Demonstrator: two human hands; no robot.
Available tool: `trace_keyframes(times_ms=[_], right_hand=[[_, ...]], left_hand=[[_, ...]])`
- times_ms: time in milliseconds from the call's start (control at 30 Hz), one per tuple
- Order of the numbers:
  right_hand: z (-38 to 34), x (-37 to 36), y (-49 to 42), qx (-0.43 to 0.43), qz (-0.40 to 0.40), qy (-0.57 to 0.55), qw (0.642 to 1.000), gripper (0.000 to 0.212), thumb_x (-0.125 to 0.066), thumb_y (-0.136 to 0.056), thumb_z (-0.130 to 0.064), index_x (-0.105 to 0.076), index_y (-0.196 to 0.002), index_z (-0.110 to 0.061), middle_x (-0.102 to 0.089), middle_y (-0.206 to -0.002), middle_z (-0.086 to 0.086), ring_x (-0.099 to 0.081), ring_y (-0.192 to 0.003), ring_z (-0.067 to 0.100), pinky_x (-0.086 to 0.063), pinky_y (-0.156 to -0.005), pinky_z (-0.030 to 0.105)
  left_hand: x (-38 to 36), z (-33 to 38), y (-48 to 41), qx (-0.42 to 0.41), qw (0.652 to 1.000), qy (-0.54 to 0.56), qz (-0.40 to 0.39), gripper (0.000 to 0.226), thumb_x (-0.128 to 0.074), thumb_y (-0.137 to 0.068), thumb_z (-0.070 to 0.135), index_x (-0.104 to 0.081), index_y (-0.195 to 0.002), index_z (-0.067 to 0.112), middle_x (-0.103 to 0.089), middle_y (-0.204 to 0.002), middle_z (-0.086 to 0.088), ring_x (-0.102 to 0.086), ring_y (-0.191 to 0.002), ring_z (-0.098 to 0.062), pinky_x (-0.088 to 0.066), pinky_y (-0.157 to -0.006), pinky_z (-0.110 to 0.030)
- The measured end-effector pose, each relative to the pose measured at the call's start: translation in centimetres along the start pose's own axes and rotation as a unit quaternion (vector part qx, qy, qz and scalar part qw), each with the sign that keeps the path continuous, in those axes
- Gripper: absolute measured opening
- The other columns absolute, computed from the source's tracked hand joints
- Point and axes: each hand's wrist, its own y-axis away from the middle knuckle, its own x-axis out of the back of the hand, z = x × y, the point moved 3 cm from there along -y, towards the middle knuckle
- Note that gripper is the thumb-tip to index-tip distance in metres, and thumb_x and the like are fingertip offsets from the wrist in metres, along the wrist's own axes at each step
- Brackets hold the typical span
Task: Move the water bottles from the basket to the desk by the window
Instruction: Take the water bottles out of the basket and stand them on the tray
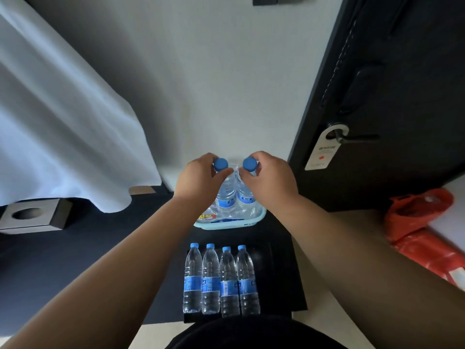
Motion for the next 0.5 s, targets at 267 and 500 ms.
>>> trace_keyframes(times_ms=[267,500], right_hand=[[2.8,-1.7,3.8,-0.053,-0.099,0.026,0.993,0.019,-0.074,-0.085,-0.033,-0.064,-0.08,-0.017,-0.063,-0.067,-0.003,-0.062,-0.063,0.022,-0.055,-0.058,0.043],[7.0,-5.4,8.0,-0.119,-0.194,0.031,0.973,0.019,-0.074,-0.083,-0.034,-0.063,-0.077,-0.019,-0.063,-0.069,-0.004,-0.062,-0.064,0.019,-0.053,-0.058,0.039]], left_hand=[[-4.1,-2.2,3.5,0.033,0.994,-0.041,-0.094,0.025,-0.068,-0.093,0.05,-0.058,-0.084,0.029,-0.058,-0.067,0.008,-0.054,-0.059,-0.01,-0.034,-0.052,-0.028],[-9.6,-5.8,7.1,0.092,0.978,-0.059,-0.18,0.027,-0.067,-0.09,0.054,-0.058,-0.088,0.029,-0.062,-0.076,0.009,-0.062,-0.068,-0.017,-0.041,-0.055,-0.03]])
